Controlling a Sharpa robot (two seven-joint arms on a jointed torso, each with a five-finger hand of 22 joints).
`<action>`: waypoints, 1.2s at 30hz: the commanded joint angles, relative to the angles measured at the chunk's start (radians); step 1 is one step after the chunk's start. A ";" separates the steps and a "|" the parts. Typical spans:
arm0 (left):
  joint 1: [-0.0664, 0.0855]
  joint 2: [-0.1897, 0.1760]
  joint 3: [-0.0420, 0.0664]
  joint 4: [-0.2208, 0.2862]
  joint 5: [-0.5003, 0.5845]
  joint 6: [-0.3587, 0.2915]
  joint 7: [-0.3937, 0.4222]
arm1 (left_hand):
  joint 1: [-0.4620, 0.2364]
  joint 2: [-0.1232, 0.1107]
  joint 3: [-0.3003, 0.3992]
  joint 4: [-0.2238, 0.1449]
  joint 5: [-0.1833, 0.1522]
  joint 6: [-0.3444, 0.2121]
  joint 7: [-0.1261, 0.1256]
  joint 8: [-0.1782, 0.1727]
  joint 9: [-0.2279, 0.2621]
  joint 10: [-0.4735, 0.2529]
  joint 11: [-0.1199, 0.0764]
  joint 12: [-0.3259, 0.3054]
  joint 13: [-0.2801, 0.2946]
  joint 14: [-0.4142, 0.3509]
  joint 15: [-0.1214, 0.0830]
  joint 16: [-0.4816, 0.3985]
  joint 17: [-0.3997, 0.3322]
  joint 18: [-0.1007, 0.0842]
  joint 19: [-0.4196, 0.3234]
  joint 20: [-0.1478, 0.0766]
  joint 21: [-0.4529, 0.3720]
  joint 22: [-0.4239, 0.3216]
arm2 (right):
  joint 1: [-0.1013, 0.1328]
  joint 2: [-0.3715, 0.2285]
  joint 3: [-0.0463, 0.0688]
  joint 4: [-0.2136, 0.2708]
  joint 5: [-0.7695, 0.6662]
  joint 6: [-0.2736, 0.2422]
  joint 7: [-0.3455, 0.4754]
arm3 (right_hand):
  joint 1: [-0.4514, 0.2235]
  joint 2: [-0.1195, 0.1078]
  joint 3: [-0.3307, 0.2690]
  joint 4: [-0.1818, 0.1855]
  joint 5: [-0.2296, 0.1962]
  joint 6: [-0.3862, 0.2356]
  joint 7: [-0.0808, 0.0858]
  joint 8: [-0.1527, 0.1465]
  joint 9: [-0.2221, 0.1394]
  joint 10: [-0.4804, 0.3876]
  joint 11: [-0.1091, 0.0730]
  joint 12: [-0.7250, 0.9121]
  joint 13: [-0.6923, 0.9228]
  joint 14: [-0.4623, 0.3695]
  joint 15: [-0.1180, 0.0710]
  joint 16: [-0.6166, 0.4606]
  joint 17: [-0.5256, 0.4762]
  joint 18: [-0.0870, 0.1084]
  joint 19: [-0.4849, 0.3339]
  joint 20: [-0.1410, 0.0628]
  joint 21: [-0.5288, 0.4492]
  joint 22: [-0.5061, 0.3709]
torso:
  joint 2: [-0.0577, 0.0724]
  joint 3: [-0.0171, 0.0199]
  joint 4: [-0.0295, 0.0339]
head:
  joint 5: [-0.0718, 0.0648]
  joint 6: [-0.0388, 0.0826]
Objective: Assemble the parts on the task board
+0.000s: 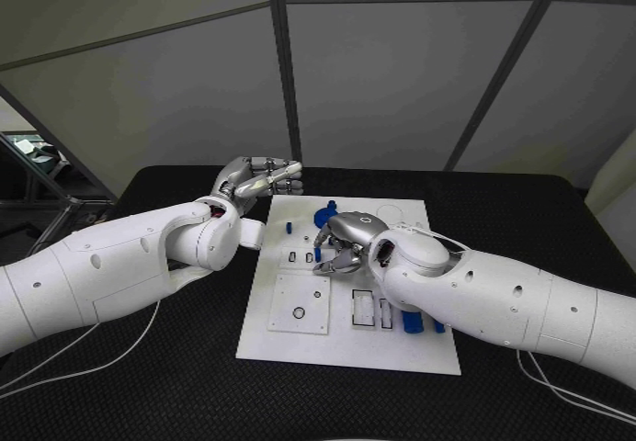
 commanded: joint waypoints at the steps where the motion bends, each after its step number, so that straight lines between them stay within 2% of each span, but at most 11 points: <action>1: 0.001 0.001 0.001 -0.001 -0.002 0.013 0.001 | 0.001 0.007 -0.001 -0.006 -0.005 0.002 0.006 -0.004 -0.002 0.004 0.003 -0.006 0.000 0.001 0.004 -0.007 0.001 -0.013 -0.001 0.007 -0.006 -0.001 | 0.002 -0.004 0.000 0.007 0.001 -0.090 0.014 | 0.021 -0.015 -0.022 0.036 -0.004 -0.016 0.003 -0.002 0.005 -0.004 0.003 0.001 0.003 0.051 0.010 -0.005 0.004 -0.015 0.106 0.011 0.003 0.263 | -0.001 0.0009 0.0000 | 0.000 0.001; 12: 0.000 -0.005 0.000 -0.007 -0.015 0.036 -0.035 | -0.008 0.019 -0.005 -0.012 -0.003 0.012 0.004 -0.010 -0.002 0.027 -0.003 -0.010 0.003 0.037 -0.007 -0.001 0.012 -0.010 0.022 0.001 0.007 0.001 | 0.000 -0.100 0.003 0.125 0.056 -0.215 0.096 | 0.072 -0.028 -0.039 0.094 0.007 -0.019 0.002 0.001 0.013 -0.001 0.004 0.010 0.007 0.051 0.012 -0.006 0.003 -0.015 0.106 0.012 0.003 0.263 | -0.005 0.0012 -0.0033 | 0.002 0.006; 16: 0.000 -0.014 0.000 -0.009 -0.076 0.082 -0.094 | -0.070 0.050 -0.016 0.034 0.017 0.052 -0.011 0.001 0.007 0.089 -0.023 0.010 0.011 0.104 -0.029 0.026 0.033 -0.009 0.067 -0.017 0.036 0.011 | 0.007 -0.155 0.025 0.167 0.159 -0.187 0.167 | 0.095 -0.013 -0.029 0.095 0.008 0.013 -0.005 0.014 0.022 -0.004 -0.002 0.005 0.001 0.045 0.008 -0.019 -0.018 -0.008 0.089 0.010 -0.014 0.237 | -0.008 0.0012 -0.0045 | 0.004 0.009; 20: 0.000 -0.026 0.000 -0.011 -0.193 0.151 -0.202 | -0.110 0.058 -0.026 0.067 0.082 0.122 -0.059 0.029 0.030 0.201 -0.078 0.056 0.040 0.269 -0.087 0.118 0.097 -0.005 0.189 -0.075 0.118 0.048 | 0.037 -0.226 0.045 0.195 0.369 -0.100 0.244 | 0.130 0.016 -0.007 0.072 0.010 0.055 -0.015 0.025 0.032 -0.024 -0.011 -0.029 -0.030 0.036 0.001 -0.038 -0.043 0.006 0.055 0.004 -0.049 0.184 | -0.018 0.0033 -0.0057 | 0.010 0.010; 23: 0.001 -0.035 0.000 -0.009 -0.302 0.217 -0.294 | -0.131 0.057 -0.032 0.085 0.095 0.169 -0.096 0.050 0.060 0.288 -0.115 0.109 0.089 0.384 -0.137 0.228 0.184 -0.010 0.285 -0.121 0.200 0.090 | 0.064 -0.273 0.052 0.200 0.502 -0.042 0.272 | 0.141 0.027 0.001 0.059 0.015 0.063 -0.017 0.023 0.034 -0.037 -0.013 -0.054 -0.054 0.031 -0.001 -0.051 -0.059 0.011 0.043 0.001 -0.063 0.165 | -0.025 0.0048 -0.0065 | 0.013 0.006; 24: 0.001 -0.037 0.001 -0.008 -0.347 0.241 -0.327 | -0.136 0.055 -0.036 0.092 0.097 0.177 -0.108 0.056 0.075 0.313 -0.133 0.139 0.124 0.393 -0.151 0.334 0.274 -0.012 0.314 -0.139 0.241 0.114 | 0.073 -0.289 0.053 0.200 0.535 -0.029 0.278 | 0.142 0.029 0.003 0.056 0.016 0.064 -0.017 0.022 0.035 -0.038 -0.013 -0.059 -0.058 0.031 -0.002 -0.053 -0.062 0.012 0.041 0.000 -0.066 0.161 | -0.029 0.0058 -0.0074 | 0.015 0.003; 27: 0.002 -0.042 0.001 0.002 -0.493 0.294 -0.440 | -0.146 0.046 -0.046 0.108 0.116 0.197 -0.134 0.081 0.140 0.336 -0.156 0.241 0.263 0.393 -0.178 0.769 0.709 -0.026 0.330 -0.161 0.369 0.220 | 0.094 -0.329 0.058 0.197 0.603 -0.011 0.286 | 0.142 0.031 0.004 0.055 0.018 0.065 -0.017 0.021 0.035 -0.041 -0.014 -0.064 -0.063 0.030 -0.002 -0.056 -0.066 0.013 0.038 0.000 -0.069 0.157 | -0.038 0.0082 -0.0087 | 0.018 -0.002; 30: 0.007 -0.042 0.002 0.011 -0.613 0.340 -0.547 | -0.162 0.022 -0.062 0.129 0.161 0.186 -0.139 0.102 0.208 0.337 -0.157 0.488 0.572 0.383 -0.186 0.998 0.953 -0.048 0.355 -0.173 0.547 0.433 | 0.104 -0.352 0.064 0.188 0.633 -0.008 0.286 | 0.144 0.033 0.005 0.050 0.020 0.064 -0.017 0.018 0.035 -0.041 -0.014 -0.066 -0.065 0.030 -0.002 -0.058 -0.067 0.013 0.039 -0.001 -0.069 0.157 | -0.044 0.0098 -0.0100 | 0.020 -0.008; 32: 0.016 -0.036 0.002 0.012 -0.690 0.375 -0.617 | -0.182 0.031 -0.071 0.156 0.089 0.183 -0.141 0.122 0.256 0.357 -0.163 0.650 0.763 0.387 -0.189 1.100 1.061 -0.063 0.372 -0.174 0.641 0.552 | 0.109 -0.365 0.066 0.178 0.646 -0.011 0.284 | 0.144 0.033 0.006 0.048 0.021 0.064 -0.017 0.017 0.035 -0.040 -0.014 -0.065 -0.065 0.030 -0.002 -0.058 -0.066 0.012 0.039 -0.001 -0.068 0.158 | -0.047 0.0113 -0.0115 | 0.022 -0.009; 33: 0.022 -0.031 0.002 0.012 -0.725 0.391 -0.646 | -0.183 0.032 -0.079 0.171 0.020 0.169 -0.147 0.142 0.312 0.359 -0.166 0.748 0.886 0.390 -0.189 1.168 1.135 -0.068 0.379 -0.181 0.710 0.636 | 0.111 -0.369 0.067 0.173 0.650 -0.013 0.283 | 0.144 0.032 0.006 0.047 0.021 0.063 -0.017 0.016 0.035 -0.040 -0.014 -0.065 -0.065 0.030 -0.002 -0.058 -0.066 0.012 0.040 -0.001 -0.068 0.159 | -0.048 0.0120 -0.0116 | 0.023 -0.011; 36: 0.037 -0.008 0.002 0.005 -0.821 0.430 -0.721 | -0.207 0.025 -0.106 0.207 -0.055 0.155 -0.152 0.182 0.406 0.376 -0.164 0.884 1.049 0.404 -0.190 1.251 1.230 -0.075 0.394 -0.190 0.797 0.750 | 0.115 -0.377 0.069 0.157 0.659 -0.020 0.277 | 0.144 0.032 0.006 0.046 0.022 0.063 -0.017 0.015 0.035 -0.039 -0.014 -0.065 -0.065 0.030 -0.002 -0.058 -0.066 0.012 0.040 -0.001 -0.068 0.159 | -0.051 0.0140 -0.0115 | 0.026 -0.016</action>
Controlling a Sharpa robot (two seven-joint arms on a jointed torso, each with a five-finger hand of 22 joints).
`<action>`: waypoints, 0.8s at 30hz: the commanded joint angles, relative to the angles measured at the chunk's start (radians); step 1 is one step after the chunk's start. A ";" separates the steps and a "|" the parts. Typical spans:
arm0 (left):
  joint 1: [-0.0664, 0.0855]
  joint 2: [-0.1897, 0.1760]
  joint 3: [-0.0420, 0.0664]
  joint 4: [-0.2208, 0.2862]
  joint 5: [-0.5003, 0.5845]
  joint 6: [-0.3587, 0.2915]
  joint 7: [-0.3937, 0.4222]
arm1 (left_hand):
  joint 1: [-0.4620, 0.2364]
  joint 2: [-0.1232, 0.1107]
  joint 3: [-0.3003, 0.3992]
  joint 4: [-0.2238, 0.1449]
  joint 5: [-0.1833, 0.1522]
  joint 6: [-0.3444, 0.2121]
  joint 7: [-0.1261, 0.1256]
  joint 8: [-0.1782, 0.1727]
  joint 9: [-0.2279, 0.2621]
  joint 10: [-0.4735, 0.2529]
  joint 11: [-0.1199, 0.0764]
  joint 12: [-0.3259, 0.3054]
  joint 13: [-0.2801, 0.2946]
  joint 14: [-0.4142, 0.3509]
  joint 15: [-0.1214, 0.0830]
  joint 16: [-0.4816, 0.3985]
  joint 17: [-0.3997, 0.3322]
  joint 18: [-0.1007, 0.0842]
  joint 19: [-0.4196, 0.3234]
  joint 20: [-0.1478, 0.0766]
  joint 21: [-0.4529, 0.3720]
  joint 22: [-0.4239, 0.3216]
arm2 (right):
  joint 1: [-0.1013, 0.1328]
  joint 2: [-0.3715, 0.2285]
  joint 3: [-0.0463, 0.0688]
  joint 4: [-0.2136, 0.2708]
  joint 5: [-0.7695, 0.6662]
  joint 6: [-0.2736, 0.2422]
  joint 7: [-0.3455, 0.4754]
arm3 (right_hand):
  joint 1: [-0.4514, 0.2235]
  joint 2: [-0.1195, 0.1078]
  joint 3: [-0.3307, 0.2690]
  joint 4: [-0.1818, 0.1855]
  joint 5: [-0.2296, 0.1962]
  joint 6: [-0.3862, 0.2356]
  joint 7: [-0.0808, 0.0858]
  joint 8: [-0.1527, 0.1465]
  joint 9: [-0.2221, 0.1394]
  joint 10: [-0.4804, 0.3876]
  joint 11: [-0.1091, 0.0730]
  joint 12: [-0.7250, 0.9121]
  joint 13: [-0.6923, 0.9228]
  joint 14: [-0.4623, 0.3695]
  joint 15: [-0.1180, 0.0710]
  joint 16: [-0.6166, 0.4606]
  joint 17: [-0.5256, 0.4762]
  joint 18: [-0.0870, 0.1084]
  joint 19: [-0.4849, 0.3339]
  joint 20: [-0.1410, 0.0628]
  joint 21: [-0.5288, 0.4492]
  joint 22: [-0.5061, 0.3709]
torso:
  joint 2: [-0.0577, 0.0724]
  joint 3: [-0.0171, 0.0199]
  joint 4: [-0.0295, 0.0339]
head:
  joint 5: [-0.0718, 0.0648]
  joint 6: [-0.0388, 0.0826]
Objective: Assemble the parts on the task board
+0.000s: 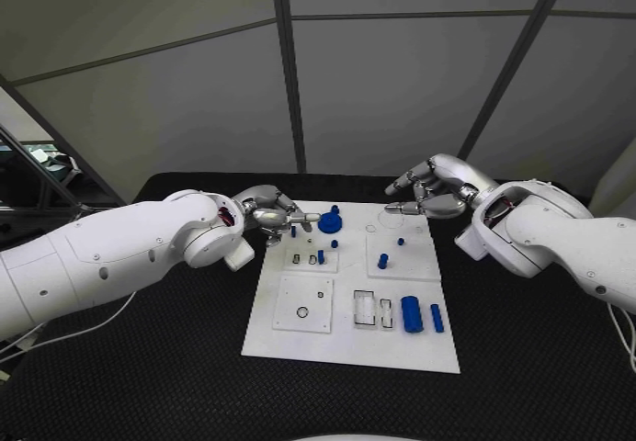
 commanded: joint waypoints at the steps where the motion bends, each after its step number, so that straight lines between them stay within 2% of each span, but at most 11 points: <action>1: 0.012 0.024 0.001 -0.006 -0.255 0.123 -0.204 | -0.023 -0.005 -0.023 0.033 -0.039 -0.022 -0.005 0.035 0.089 0.014 -0.001 0.117 0.141 0.056 -0.007 0.065 0.081 -0.015 0.012 -0.002 0.074 0.096 | 0.004 -0.004 0.002 -0.011 0.078 0.019 0.020 | 0.008 0.004 0.003 -0.008 0.009 0.005 -0.001 -0.007 0.001 -0.006 0.000 -0.005 -0.002 0.027 -0.006 -0.006 0.001 0.012 0.040 -0.008 -0.003 0.159 | -0.007 0.0037 -0.0011 | 0.002 -0.007; 2: 0.015 0.031 0.001 -0.010 -0.274 0.129 -0.217 | -0.025 -0.006 -0.027 0.040 -0.039 -0.026 -0.002 0.041 0.106 0.019 -0.007 0.139 0.166 0.058 -0.009 0.075 0.092 -0.018 0.015 -0.001 0.086 0.113 | 0.005 -0.005 0.002 -0.013 0.079 0.019 0.018 | 0.007 0.005 0.003 -0.010 0.015 0.006 -0.002 -0.008 0.001 -0.006 0.000 -0.006 -0.003 0.027 -0.006 -0.006 0.001 0.012 0.041 -0.008 -0.002 0.159 | -0.008 0.0039 -0.0011 | 0.003 -0.008; 4: 0.020 0.051 0.000 -0.020 -0.313 0.144 -0.242 | -0.032 -0.010 -0.038 0.059 -0.040 -0.035 -0.006 0.061 0.152 0.038 -0.008 0.213 0.242 0.063 -0.010 0.094 0.116 -0.022 0.025 -0.005 0.117 0.158 | 0.006 -0.007 0.002 -0.016 0.078 0.019 0.012 | 0.003 0.003 0.007 -0.015 0.069 0.007 -0.001 -0.013 0.001 -0.005 0.000 -0.009 -0.007 0.030 -0.006 -0.005 0.006 0.011 0.044 -0.009 0.000 0.163 | -0.007 0.0027 0.0003 | 0.005 -0.008; 5: 0.022 0.062 0.000 -0.026 -0.331 0.151 -0.255 | -0.034 -0.004 -0.039 0.067 -0.041 -0.039 -0.009 0.069 0.171 0.046 -0.008 0.243 0.272 0.063 -0.012 0.096 0.119 -0.024 0.027 -0.005 0.125 0.169 | 0.007 -0.007 0.002 -0.018 0.077 0.020 0.009 | 0.002 0.003 0.007 -0.017 0.076 0.007 -0.001 -0.014 0.001 -0.004 0.000 -0.009 -0.007 0.030 -0.006 -0.005 0.007 0.011 0.045 -0.009 0.001 0.165 | -0.006 0.0023 0.0004 | 0.005 -0.009; 6: 0.024 0.072 -0.001 -0.031 -0.346 0.155 -0.267 | -0.037 -0.001 -0.045 0.069 -0.040 -0.052 -0.014 0.088 0.219 0.055 -0.008 0.284 0.315 0.064 -0.018 0.099 0.124 -0.027 0.029 -0.004 0.140 0.188 | 0.007 -0.006 0.003 -0.020 0.075 0.020 0.006 | 0.001 0.003 0.007 -0.017 0.077 0.007 -0.001 -0.014 0.002 -0.004 0.000 -0.009 -0.007 0.031 -0.006 -0.005 0.007 0.011 0.045 -0.009 0.001 0.165 | -0.006 0.0022 -0.0006 | 0.007 -0.008; 8: 0.027 0.090 -0.003 -0.038 -0.366 0.162 -0.288 | -0.038 0.011 -0.049 0.072 -0.040 -0.063 -0.015 0.116 0.282 0.076 -0.017 0.349 0.378 0.075 -0.014 0.133 0.165 -0.036 0.057 -0.012 0.186 0.263 | 0.007 -0.005 0.003 -0.023 0.071 0.021 0.001 | 0.000 0.003 0.008 -0.017 0.080 0.007 -0.001 -0.015 0.002 -0.004 0.000 -0.009 -0.008 0.031 -0.007 -0.004 0.010 0.010 0.047 -0.009 0.002 0.166 | -0.005 0.0033 -0.0040 | 0.009 -0.009; 9: 0.028 0.099 -0.003 -0.041 -0.373 0.163 -0.299 | -0.037 0.012 -0.051 0.072 -0.043 -0.067 -0.017 0.119 0.294 0.081 -0.015 0.362 0.390 0.078 -0.018 0.144 0.179 -0.041 0.066 -0.010 0.199 0.285 | 0.008 -0.004 0.003 -0.024 0.069 0.021 -0.001 | -0.001 0.003 0.008 -0.018 0.082 0.007 -0.001 -0.016 0.002 -0.003 0.000 -0.008 -0.007 0.031 -0.007 -0.004 0.010 0.010 0.047 -0.009 0.002 0.167 | -0.004 0.0033 -0.0048 | 0.011 -0.010; 11: 0.030 0.115 -0.004 -0.049 -0.381 0.162 -0.317 | -0.034 0.014 -0.055 0.073 -0.044 -0.081 -0.018 0.132 0.336 0.079 -0.016 0.366 0.399 0.077 -0.020 0.143 0.178 -0.044 0.072 -0.011 0.214 0.309 | 0.008 -0.003 0.003 -0.026 0.065 0.020 -0.005 | -0.001 0.003 0.008 -0.018 0.082 0.007 -0.001 -0.016 0.002 -0.003 0.000 -0.008 -0.007 0.031 -0.007 -0.004 0.010 0.010 0.047 -0.009 0.002 0.167 | -0.004 0.0026 -0.0033 | 0.010 -0.011; 16: 0.037 0.155 -0.009 -0.078 -0.392 0.188 -0.365 | -0.028 0.026 -0.061 0.070 -0.044 -0.117 -0.011 0.131 0.399 0.027 -0.010 0.271 0.341 0.041 -0.015 0.039 0.068 -0.036 0.045 -0.007 0.188 0.268 | 0.008 0.000 0.003 -0.030 0.055 0.021 -0.017 | -0.002 0.003 0.008 -0.018 0.084 0.007 -0.001 -0.016 0.002 -0.004 0.000 -0.010 -0.009 0.031 -0.007 -0.005 0.008 0.010 0.046 -0.009 0.001 0.165 | -0.005 0.0036 -0.0028 | 0.006 -0.017; 19: 0.042 0.178 -0.020 -0.093 -0.395 0.209 -0.385 | -0.020 0.031 -0.060 0.068 -0.043 -0.122 -0.011 0.129 0.415 0.031 -0.009 0.279 0.350 0.050 -0.015 0.059 0.091 -0.040 0.058 -0.006 0.200 0.290 | 0.008 0.002 0.003 -0.034 0.052 0.020 -0.023 | -0.004 0.003 0.008 -0.018 0.087 0.007 -0.001 -0.016 0.002 -0.003 0.000 -0.010 -0.009 0.031 -0.007 -0.006 0.007 0.011 0.046 -0.009 0.001 0.165 | -0.004 0.0022 -0.0014 | 0.004 -0.018; 24: 0.047 0.203 -0.028 -0.112 -0.396 0.228 -0.402 | -0.012 0.036 -0.060 0.068 -0.042 -0.121 -0.012 0.130 0.442 0.046 -0.010 0.305 0.374 0.064 -0.016 0.094 0.131 -0.047 0.080 -0.006 0.224 0.333 | 0.008 0.005 0.003 -0.038 0.049 0.021 -0.031 | -0.006 0.003 0.008 -0.018 0.089 0.008 -0.001 -0.017 0.002 -0.003 0.000 -0.010 -0.010 0.031 -0.007 -0.006 0.007 0.011 0.046 -0.009 0.000 0.165 | -0.003 0.0022 -0.0016 | 0.006 -0.022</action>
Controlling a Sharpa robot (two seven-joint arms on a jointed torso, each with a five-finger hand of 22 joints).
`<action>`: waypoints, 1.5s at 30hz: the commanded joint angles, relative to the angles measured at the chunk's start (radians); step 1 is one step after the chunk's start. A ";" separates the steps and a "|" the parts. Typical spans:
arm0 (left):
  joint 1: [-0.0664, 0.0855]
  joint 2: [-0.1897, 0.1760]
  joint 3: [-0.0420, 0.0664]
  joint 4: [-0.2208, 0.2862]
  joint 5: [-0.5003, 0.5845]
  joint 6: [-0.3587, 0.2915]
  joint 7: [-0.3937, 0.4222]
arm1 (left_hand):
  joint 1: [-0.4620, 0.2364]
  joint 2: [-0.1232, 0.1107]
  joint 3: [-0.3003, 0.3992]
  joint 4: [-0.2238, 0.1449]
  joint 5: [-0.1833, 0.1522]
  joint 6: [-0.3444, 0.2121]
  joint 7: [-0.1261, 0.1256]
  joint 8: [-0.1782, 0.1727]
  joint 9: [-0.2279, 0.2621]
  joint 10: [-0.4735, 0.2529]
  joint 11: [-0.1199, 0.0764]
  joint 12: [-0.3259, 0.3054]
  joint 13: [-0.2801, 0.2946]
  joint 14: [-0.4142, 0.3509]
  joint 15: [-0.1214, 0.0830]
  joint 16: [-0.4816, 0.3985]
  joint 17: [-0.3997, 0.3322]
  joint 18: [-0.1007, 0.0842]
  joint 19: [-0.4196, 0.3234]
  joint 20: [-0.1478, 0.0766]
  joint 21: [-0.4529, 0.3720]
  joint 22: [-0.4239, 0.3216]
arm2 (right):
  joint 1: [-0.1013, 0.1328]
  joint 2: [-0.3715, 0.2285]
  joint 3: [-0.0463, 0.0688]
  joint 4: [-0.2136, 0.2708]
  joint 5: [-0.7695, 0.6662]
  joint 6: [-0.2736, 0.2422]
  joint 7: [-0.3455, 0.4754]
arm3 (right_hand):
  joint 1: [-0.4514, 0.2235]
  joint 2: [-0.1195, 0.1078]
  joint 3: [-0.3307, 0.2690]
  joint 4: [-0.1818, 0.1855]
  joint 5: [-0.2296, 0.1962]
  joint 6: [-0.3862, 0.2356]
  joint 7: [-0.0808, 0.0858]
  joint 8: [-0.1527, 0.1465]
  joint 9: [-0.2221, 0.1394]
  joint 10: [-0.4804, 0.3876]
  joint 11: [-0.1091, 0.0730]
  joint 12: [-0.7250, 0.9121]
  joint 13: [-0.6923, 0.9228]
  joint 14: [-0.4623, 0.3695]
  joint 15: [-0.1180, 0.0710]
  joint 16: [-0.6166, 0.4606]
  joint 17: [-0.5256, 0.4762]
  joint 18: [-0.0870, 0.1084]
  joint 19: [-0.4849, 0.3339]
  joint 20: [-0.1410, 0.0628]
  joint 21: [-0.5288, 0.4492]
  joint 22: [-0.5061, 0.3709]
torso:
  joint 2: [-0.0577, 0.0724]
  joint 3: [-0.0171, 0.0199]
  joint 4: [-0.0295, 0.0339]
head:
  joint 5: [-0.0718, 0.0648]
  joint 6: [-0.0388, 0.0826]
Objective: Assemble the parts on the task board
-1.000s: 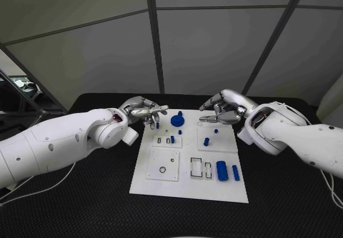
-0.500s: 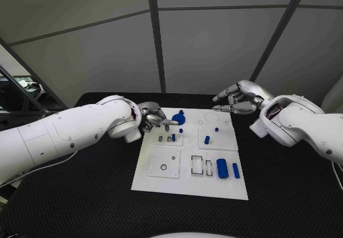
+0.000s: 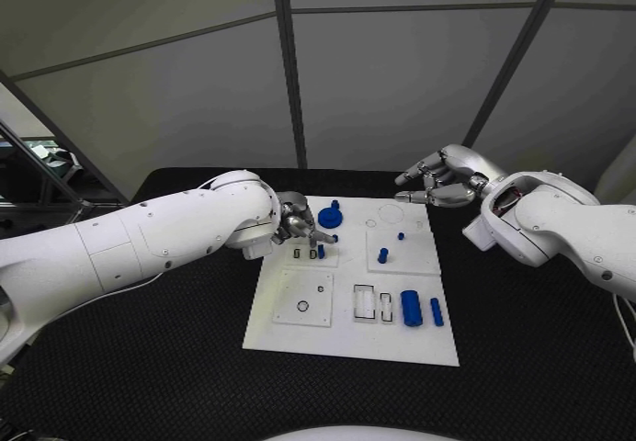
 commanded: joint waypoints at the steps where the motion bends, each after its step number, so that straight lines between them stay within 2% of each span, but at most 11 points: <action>1: 0.005 0.012 -0.002 -0.011 -0.027 0.052 -0.052 | 0.003 0.008 -0.005 -0.001 -0.002 -0.005 0.000 -0.002 0.012 0.011 -0.003 0.010 0.078 0.066 -0.002 0.014 0.113 -0.037 0.014 0.003 0.011 0.019 | 0.002 0.003 0.001 -0.002 -0.005 0.007 -0.012 | -0.007 0.003 0.001 -0.005 0.007 0.008 -0.002 -0.005 0.001 -0.003 0.000 -0.004 -0.002 0.031 -0.007 -0.006 -0.001 0.011 0.042 -0.005 0.000 0.165 | 0.002 -0.0004 0.0010 | 0.002 -0.003; 14: 0.010 0.036 -0.007 -0.048 -0.027 0.073 -0.071 | 0.003 0.007 -0.007 -0.001 -0.003 -0.006 0.000 -0.003 0.023 0.012 -0.003 0.010 0.081 0.068 -0.003 0.018 0.118 -0.037 0.015 0.003 0.014 0.023 | 0.002 0.009 0.001 -0.010 -0.010 0.011 -0.021 | -0.007 0.003 0.002 -0.005 0.009 0.008 -0.002 -0.006 0.001 -0.003 0.000 -0.005 -0.003 0.031 -0.007 -0.007 -0.002 0.011 0.041 -0.005 0.000 0.164 | 0.000 -0.0016 0.0018 | 0.004 -0.010; 45: 0.013 0.064 -0.008 -0.066 -0.027 0.108 -0.053 | 0.033 0.017 0.001 -0.013 -0.001 -0.006 -0.001 -0.012 0.060 0.011 -0.004 0.006 0.087 0.072 -0.003 0.031 0.134 -0.039 0.019 0.003 0.022 0.038 | 0.002 0.023 0.001 -0.027 -0.011 0.023 -0.026 | -0.010 0.008 0.006 -0.007 0.018 0.011 -0.002 -0.006 0.002 0.002 -0.001 0.000 0.001 0.033 -0.007 -0.005 0.003 0.010 0.045 -0.006 0.003 0.168 | 0.000 -0.0005 0.0021 | 0.004 -0.018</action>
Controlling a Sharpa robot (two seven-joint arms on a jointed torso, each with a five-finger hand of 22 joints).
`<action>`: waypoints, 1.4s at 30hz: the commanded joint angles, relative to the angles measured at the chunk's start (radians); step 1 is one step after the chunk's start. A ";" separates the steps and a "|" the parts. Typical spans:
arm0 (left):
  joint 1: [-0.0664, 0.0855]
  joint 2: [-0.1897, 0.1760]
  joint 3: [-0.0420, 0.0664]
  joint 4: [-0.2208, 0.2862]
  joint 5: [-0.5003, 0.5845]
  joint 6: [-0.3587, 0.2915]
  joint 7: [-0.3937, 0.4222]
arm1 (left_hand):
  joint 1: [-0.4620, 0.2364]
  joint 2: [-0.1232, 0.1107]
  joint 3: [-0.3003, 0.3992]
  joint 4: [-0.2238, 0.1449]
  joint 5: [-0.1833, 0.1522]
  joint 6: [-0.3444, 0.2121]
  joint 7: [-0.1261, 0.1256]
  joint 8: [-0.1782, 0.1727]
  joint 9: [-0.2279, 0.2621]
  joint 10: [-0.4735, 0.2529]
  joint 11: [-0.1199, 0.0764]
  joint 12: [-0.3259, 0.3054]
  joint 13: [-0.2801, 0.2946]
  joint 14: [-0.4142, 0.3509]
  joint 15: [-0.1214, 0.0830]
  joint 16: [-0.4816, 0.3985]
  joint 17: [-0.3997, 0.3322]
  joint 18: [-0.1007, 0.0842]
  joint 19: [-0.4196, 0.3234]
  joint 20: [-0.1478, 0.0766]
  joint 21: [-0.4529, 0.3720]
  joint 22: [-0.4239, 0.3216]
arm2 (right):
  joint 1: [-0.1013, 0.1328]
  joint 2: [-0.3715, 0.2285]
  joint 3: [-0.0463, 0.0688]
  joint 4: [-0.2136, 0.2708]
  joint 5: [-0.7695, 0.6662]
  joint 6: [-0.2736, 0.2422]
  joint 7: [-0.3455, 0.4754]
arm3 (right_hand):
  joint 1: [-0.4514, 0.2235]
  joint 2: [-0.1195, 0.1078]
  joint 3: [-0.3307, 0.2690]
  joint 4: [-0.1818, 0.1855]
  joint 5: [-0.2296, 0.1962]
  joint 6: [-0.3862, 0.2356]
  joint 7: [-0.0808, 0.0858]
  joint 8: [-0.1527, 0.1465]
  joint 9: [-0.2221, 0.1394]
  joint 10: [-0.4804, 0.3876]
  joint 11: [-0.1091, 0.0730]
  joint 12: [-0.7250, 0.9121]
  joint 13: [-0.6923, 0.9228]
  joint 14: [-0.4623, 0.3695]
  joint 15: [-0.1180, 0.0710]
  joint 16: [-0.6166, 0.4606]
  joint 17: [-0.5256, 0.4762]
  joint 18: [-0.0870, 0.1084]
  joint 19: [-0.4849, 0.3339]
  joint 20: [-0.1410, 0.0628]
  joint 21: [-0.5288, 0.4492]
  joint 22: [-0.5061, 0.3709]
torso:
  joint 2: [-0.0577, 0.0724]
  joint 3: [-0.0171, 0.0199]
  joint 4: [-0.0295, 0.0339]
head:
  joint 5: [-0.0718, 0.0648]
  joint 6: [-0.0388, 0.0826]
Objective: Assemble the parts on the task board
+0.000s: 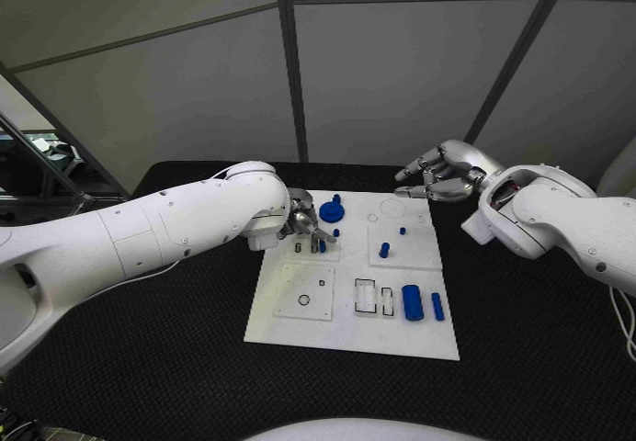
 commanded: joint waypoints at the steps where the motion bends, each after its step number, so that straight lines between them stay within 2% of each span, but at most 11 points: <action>1: 0.002 0.002 0.000 -0.001 -0.006 0.023 0.006 | 0.020 0.002 0.002 -0.009 -0.001 -0.007 -0.001 -0.009 0.007 0.007 0.000 -0.007 0.086 0.074 -0.005 0.006 0.136 0.015 0.009 -0.001 0.005 0.003 | 0.002 0.001 0.001 -0.001 -0.004 0.008 0.002 | -0.006 0.004 0.003 -0.004 0.006 0.008 0.001 -0.006 0.001 0.002 -0.001 0.000 0.001 0.033 -0.007 -0.005 0.001 0.010 0.045 -0.006 0.003 0.168 | 0.000 0.0002 -0.0004 | 0.000 -0.001; 7: 0.002 0.003 0.000 -0.002 -0.006 0.030 0.008 | 0.073 0.027 0.029 -0.043 0.001 -0.008 -0.005 -0.022 0.028 0.007 -0.003 -0.012 0.089 0.075 -0.007 0.010 0.141 0.015 0.009 -0.002 0.008 0.010 | 0.002 0.003 0.001 -0.002 -0.004 0.009 0.000 | -0.007 0.004 0.003 -0.004 0.006 0.008 0.001 -0.006 0.001 0.002 -0.001 0.001 0.002 0.033 -0.007 -0.005 0.001 0.010 0.045 -0.006 0.003 0.168 | 0.000 -0.0001 -0.0004 | 0.000 -0.003; 9: 0.002 0.003 -0.001 -0.001 -0.006 0.032 0.010 | 0.105 0.039 0.047 -0.065 0.048 -0.013 -0.007 -0.032 0.033 0.005 -0.005 -0.016 0.088 0.076 -0.009 0.012 0.145 0.015 0.010 -0.004 0.010 0.015 | 0.002 0.003 0.001 -0.002 -0.004 0.009 0.000 | -0.007 0.004 0.003 -0.003 0.006 0.008 0.001 -0.006 0.001 0.001 -0.001 0.000 0.001 0.033 -0.007 -0.006 0.000 0.010 0.045 -0.006 0.002 0.168 | 0.000 -0.0003 -0.0002 | 0.000 -0.005; 12: 0.002 0.003 -0.001 0.000 -0.006 0.030 0.015 | 0.129 0.042 0.062 -0.085 0.122 -0.015 -0.007 -0.048 0.038 0.004 -0.005 -0.021 0.089 0.076 -0.010 0.014 0.148 0.014 0.011 -0.005 0.013 0.021 | 0.002 0.004 0.001 -0.003 -0.004 0.008 0.000 | -0.007 0.004 0.003 -0.003 0.006 0.008 0.001 -0.006 0.001 0.001 -0.001 0.000 0.001 0.033 -0.007 -0.006 0.000 0.010 0.045 -0.006 0.002 0.168 | 0.000 -0.0005 -0.0001 | 0.000 -0.007; 17: 0.002 0.002 -0.001 0.003 -0.006 0.027 0.029 | 0.153 0.045 0.091 -0.110 0.213 -0.014 -0.008 -0.072 0.046 0.005 -0.006 -0.026 0.092 0.077 -0.010 0.017 0.151 0.013 0.011 -0.006 0.016 0.029 | 0.002 0.006 0.001 -0.006 -0.004 0.008 0.002 | -0.008 0.004 0.004 -0.004 0.007 0.009 0.001 -0.005 0.002 0.002 -0.001 0.001 0.001 0.033 -0.007 -0.006 -0.001 0.010 0.044 -0.006 0.002 0.168 | 0.000 -0.0006 -0.0004 | -0.001 -0.008; 23: 0.002 -0.009 -0.001 0.017 -0.004 0.025 0.037 | 0.163 0.045 0.122 -0.127 0.261 -0.011 -0.007 -0.090 0.056 0.006 -0.006 -0.030 0.094 0.077 -0.010 0.018 0.154 0.012 0.013 -0.005 0.019 0.036 | 0.002 0.007 0.001 -0.008 -0.004 0.010 0.004 | -0.010 0.004 0.004 -0.003 0.007 0.010 0.001 -0.005 0.002 0.004 -0.001 0.004 0.004 0.033 -0.007 -0.005 0.001 0.010 0.045 -0.006 0.003 0.169 | 0.000 -0.0003 0.0002 | 0.000 -0.008; 29: 0.002 -0.032 -0.001 0.036 0.036 0.001 0.041 | 0.158 0.032 0.199 -0.149 0.388 -0.005 -0.002 -0.110 0.085 0.011 -0.003 -0.033 0.101 0.079 -0.008 0.022 0.160 0.011 0.015 -0.005 0.022 0.047 | 0.002 0.008 0.001 -0.010 -0.004 0.012 0.005 | -0.012 0.004 0.003 -0.002 0.008 0.011 0.001 -0.005 0.002 0.004 -0.001 0.004 0.004 0.033 -0.007 -0.006 0.001 0.010 0.045 -0.006 0.002 0.168 | 0.000 -0.0009 0.0014 | 0.001 -0.007; 32: 0.002 -0.046 -0.001 0.047 0.050 -0.024 0.042 | 0.150 0.022 0.235 -0.159 0.417 -0.002 -0.002 -0.114 0.100 0.013 -0.003 -0.033 0.104 0.079 -0.008 0.023 0.162 0.010 0.017 -0.004 0.025 0.053 | 0.002 0.008 0.001 -0.012 -0.004 0.013 0.005 | -0.012 0.004 0.003 -0.002 0.008 0.011 0.001 -0.005 0.002 0.004 -0.001 0.004 0.004 0.033 -0.007 -0.006 0.001 0.010 0.045 -0.006 0.002 0.168 | -0.001 -0.0008 0.0018 | 0.002 -0.006; 34: 0.002 -0.055 -0.001 0.055 0.055 -0.045 0.042 | 0.139 0.009 0.266 -0.167 0.459 0.000 -0.001 -0.118 0.111 0.015 -0.002 -0.034 0.106 0.079 -0.008 0.023 0.163 0.009 0.018 -0.003 0.026 0.057 | 0.002 0.008 0.001 -0.013 -0.004 0.013 0.005 | -0.012 0.004 0.003 -0.002 0.008 0.011 0.001 -0.005 0.002 0.004 -0.001 0.004 0.004 0.033 -0.007 -0.006 0.001 0.010 0.045 -0.006 0.002 0.168 | -0.001 -0.0006 0.0021 | 0.002 -0.006; 36: 0.002 -0.064 -0.001 0.063 0.059 -0.066 0.041 | 0.123 -0.006 0.297 -0.174 0.475 0.004 -0.002 -0.121 0.123 0.017 -0.001 -0.034 0.108 0.080 -0.008 0.024 0.164 0.008 0.020 -0.003 0.029 0.063 | 0.002 0.009 0.001 -0.015 -0.004 0.012 0.006 | -0.014 0.004 0.003 -0.002 0.009 0.010 0.001 -0.006 0.002 0.004 -0.001 0.003 0.003 0.033 -0.007 -0.006 0.000 0.010 0.045 -0.006 0.002 0.168 | 0.000 -0.0006 0.0023 | 0.002 -0.005; 42: 0.001 -0.089 -0.001 0.092 0.064 -0.123 0.039 | 0.096 -0.025 0.357 -0.190 0.486 0.012 -0.001 -0.127 0.144 0.021 -0.002 -0.035 0.111 0.080 -0.007 0.025 0.166 0.007 0.023 -0.003 0.031 0.072 | 0.002 0.010 0.001 -0.018 -0.004 0.023 0.013 | -0.019 0.002 0.002 -0.001 0.010 0.008 0.002 -0.008 0.002 0.004 -0.001 0.003 0.002 0.033 -0.007 -0.007 0.000 0.010 0.044 -0.006 0.001 0.167 | 0.001 0.0000 0.0010 | 0.008 -0.008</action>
